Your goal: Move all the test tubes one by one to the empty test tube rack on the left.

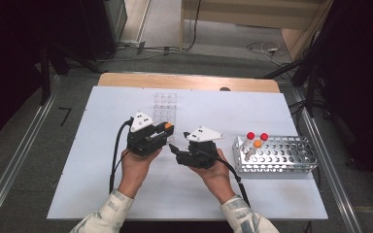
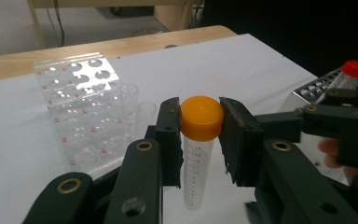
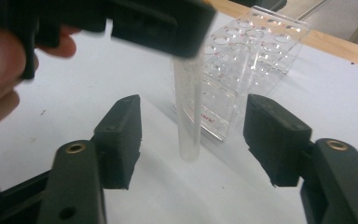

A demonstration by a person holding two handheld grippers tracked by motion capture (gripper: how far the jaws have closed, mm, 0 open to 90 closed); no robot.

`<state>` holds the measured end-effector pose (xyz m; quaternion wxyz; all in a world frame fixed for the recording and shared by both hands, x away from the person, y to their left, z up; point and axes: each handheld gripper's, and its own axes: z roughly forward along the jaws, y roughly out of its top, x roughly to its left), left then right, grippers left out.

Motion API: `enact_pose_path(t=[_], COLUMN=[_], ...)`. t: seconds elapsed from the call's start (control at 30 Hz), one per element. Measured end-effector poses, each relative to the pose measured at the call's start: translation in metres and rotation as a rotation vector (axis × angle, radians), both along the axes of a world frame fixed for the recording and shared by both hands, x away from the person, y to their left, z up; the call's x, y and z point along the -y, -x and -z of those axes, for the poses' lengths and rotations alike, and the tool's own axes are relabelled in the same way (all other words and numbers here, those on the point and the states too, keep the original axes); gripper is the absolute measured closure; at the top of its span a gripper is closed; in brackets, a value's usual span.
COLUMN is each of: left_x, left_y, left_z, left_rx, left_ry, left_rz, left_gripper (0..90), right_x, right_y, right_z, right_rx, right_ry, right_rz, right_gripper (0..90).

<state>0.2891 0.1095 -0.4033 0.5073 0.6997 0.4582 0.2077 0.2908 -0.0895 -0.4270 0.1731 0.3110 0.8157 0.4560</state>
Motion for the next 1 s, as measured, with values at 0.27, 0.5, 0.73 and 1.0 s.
enact_pose_path(t=[0.27, 0.5, 0.73, 1.0], left_x=[-0.011, -0.014, -0.014, -0.01], left_y=[-0.011, -0.025, -0.041, -0.059], left_z=[-0.02, -0.037, -0.042, -0.036], left_rx=[0.026, 0.04, 0.04, 0.032], left_ry=[-0.012, -0.044, -0.07, -0.096], left_rz=[-0.051, -0.085, -0.115, -0.144], left_gripper=[70.9, 70.9, 70.9, 70.9], right_x=[0.02, 0.026, 0.03, 0.032], right_y=[0.006, 0.009, 0.009, 0.01], right_z=[-0.002, -0.002, -0.004, -0.005], right_rx=[0.012, 0.009, 0.011, 0.016], right_ry=[-0.013, -0.023, -0.032, -0.035], right_rz=[0.016, 0.022, 0.026, 0.03], right_gripper=[33.9, 34.0, 34.6, 35.0])
